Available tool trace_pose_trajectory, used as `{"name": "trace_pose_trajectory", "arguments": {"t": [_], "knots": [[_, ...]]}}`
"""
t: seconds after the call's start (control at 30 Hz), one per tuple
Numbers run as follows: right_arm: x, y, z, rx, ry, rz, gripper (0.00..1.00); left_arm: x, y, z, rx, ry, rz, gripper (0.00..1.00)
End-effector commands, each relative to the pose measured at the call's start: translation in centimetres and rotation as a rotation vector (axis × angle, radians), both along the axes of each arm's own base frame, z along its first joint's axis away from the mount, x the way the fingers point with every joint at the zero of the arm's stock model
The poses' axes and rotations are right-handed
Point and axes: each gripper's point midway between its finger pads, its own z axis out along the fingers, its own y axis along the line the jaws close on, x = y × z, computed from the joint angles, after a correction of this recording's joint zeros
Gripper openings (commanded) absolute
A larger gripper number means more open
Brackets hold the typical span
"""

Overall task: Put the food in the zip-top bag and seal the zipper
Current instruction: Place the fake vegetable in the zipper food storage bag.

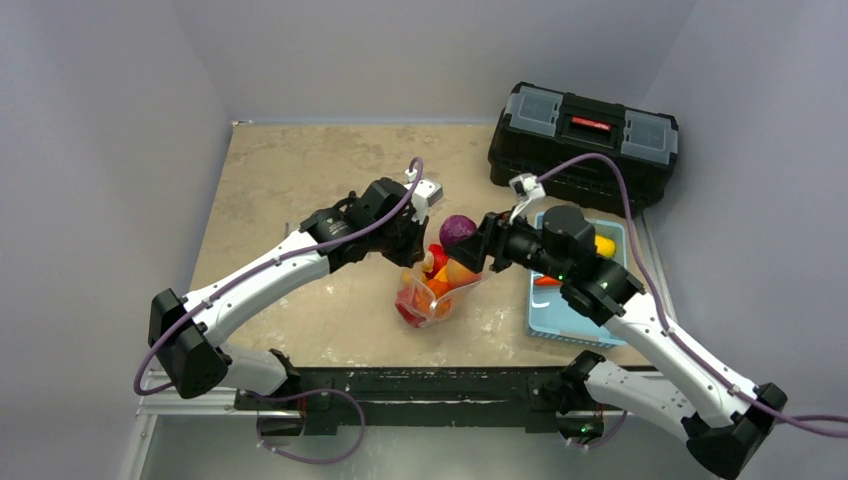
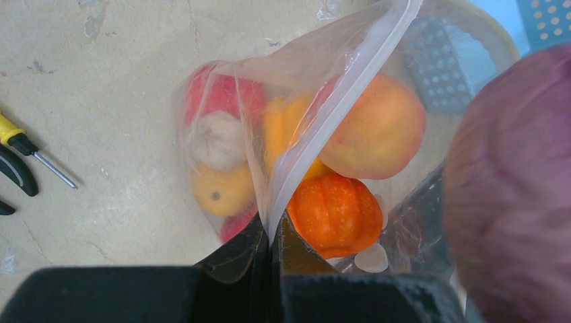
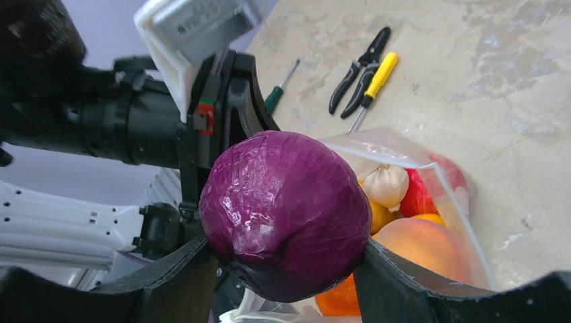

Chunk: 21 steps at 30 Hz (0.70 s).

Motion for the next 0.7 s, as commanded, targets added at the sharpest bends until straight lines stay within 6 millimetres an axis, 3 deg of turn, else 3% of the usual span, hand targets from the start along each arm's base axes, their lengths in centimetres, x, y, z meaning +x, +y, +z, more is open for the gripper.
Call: {"name": "trace_pose_trajectory", "arguments": {"t": [0.0,0.2,0.43,0.67], "knots": [[0.4,1.5,-0.2,-0.033,-0.035,-0.016,0.19,0.5,-0.2,2.0,-0.05,-0.058,0.02,0.0],[0.5,2.5,-1.8,-0.123,-0.03,-0.031,0.39,0.5,0.0,2.4,-0.056,-0.073,0.025,0.0],[0.3,2.7,-2.1,-0.152,-0.031,-0.036,0.75,0.5,0.1,2.8,-0.068,-0.087,0.028,0.0],[-0.1,3.5,-1.9,-0.17,-0.034,-0.02,0.86,0.5,0.1,2.9,-0.073,-0.089,0.029,0.0]]}}
